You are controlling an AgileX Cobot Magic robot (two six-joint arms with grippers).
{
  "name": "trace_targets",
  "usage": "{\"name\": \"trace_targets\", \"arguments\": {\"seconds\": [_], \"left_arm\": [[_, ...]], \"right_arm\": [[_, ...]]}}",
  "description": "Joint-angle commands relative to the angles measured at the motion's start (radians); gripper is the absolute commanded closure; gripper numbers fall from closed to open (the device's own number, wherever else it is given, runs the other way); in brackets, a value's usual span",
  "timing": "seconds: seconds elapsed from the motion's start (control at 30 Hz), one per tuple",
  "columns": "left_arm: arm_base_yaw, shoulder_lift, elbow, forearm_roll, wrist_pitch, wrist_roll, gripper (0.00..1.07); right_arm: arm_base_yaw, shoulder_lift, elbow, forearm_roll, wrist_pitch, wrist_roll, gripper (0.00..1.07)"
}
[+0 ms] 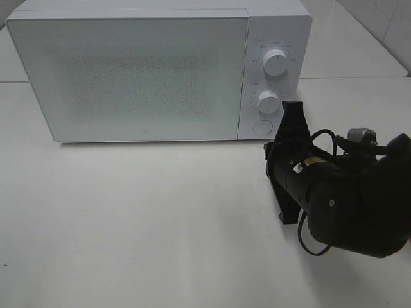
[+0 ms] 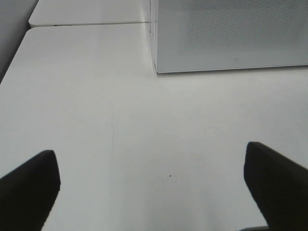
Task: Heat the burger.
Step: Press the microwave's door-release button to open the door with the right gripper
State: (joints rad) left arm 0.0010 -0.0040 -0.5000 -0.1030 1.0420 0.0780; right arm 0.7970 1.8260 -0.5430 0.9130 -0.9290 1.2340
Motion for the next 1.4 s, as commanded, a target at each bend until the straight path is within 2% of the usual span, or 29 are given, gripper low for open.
{"name": "trace_targets", "arguments": {"seconds": [0.03, 0.4, 0.83, 1.4], "left_arm": [[0.002, -0.026, 0.003, -0.001, -0.003, -0.007, 0.09], [0.002, -0.026, 0.003, -0.001, -0.003, -0.007, 0.09], [0.002, -0.026, 0.003, -0.001, -0.003, -0.007, 0.09], [0.002, -0.026, 0.003, 0.0, -0.003, -0.007, 0.09]], "right_arm": [[-0.053, 0.02, -0.037, -0.043, 0.002, 0.009, 1.07], [-0.145, 0.111, -0.132, -0.174, 0.056, 0.049, 1.07], [-0.228, 0.193, -0.24, -0.225, 0.112, 0.043, 1.07], [-0.25, 0.259, -0.321, -0.225, 0.128, 0.013, 1.07]]}}
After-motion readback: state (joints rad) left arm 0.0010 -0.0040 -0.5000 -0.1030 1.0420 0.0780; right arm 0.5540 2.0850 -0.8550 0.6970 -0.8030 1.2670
